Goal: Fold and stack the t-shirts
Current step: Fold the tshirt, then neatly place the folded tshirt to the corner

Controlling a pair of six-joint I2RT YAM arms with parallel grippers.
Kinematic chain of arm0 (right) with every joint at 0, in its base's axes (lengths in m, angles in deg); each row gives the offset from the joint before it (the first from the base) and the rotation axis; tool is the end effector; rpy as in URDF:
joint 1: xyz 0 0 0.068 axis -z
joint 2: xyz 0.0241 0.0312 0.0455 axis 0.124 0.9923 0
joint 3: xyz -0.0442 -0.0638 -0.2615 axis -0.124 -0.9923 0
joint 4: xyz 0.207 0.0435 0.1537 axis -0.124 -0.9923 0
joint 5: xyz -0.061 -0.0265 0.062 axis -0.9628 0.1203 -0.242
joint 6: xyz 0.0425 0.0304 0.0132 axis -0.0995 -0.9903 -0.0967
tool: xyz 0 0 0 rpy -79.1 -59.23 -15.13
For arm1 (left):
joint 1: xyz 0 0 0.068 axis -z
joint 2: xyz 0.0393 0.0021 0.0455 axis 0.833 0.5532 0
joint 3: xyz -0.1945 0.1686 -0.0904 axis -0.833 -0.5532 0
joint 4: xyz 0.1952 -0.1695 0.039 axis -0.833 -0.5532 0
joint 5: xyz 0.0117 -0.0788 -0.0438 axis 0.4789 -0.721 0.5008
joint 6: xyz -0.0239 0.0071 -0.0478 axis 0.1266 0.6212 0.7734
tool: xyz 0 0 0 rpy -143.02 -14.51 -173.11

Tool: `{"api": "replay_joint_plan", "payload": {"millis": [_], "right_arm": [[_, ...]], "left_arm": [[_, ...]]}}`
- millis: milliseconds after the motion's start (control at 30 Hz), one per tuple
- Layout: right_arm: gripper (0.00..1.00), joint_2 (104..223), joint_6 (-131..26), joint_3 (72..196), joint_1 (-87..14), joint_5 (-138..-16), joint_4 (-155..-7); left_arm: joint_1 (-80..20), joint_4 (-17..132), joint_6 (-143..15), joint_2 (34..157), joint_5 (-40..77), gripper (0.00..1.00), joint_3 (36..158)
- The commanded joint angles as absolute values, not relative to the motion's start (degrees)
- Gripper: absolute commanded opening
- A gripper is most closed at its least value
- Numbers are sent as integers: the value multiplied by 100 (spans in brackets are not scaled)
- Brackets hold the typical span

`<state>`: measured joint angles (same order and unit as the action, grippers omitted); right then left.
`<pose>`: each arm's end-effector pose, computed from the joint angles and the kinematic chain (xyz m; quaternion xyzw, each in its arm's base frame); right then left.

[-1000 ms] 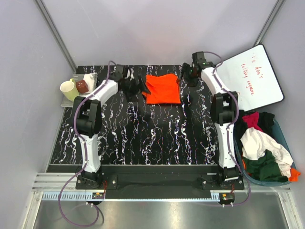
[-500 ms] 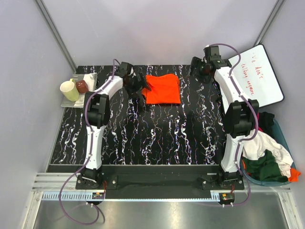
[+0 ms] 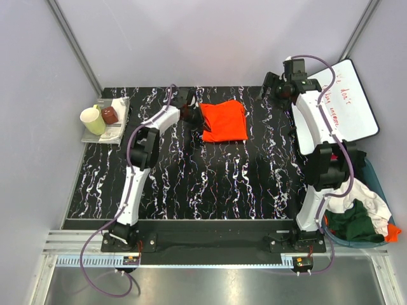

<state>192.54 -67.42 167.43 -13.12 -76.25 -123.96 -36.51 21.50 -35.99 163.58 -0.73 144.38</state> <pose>0.4326 0.0506 0.3380 0.1003 0.9168 0.1544 0.3545 0.4994 -0.1981 0.1360 -0.0935 0.9307 -0.3318 0.1224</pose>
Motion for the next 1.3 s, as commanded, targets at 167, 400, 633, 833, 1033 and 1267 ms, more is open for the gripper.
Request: {"api": "replay_joint_plan", "payload": {"millis": [167, 400, 633, 833, 1033, 1267], "right_arm": [[88, 18457, -6768, 16037, -1301, -7155, -12462], [89, 18219, -6671, 15631, -1301, -6873, -12488], [90, 18262, -6671, 15499, -1301, -6688, -12497], [91, 18438, -6663, 15640, -1293, -6547, -12506], [92, 18509, -6566, 15763, -1293, -6486, -12550], [93, 18597, -6557, 15737, -1301, -6433, -12567]], "left_arm": [[-4190, 1887, -4082, 14826, 577, 0, 12167], [-4542, 1616, -4670, 13219, 507, 0, 10365], [-4621, 737, -4865, 11610, 1286, 0, 8389], [-4920, -98, -4698, 10466, 2298, 16, 8341], [-4920, -890, -4873, 9886, 2860, 99, 9158], [-4666, -619, -5348, 9603, 2388, 24, 9493]]}}
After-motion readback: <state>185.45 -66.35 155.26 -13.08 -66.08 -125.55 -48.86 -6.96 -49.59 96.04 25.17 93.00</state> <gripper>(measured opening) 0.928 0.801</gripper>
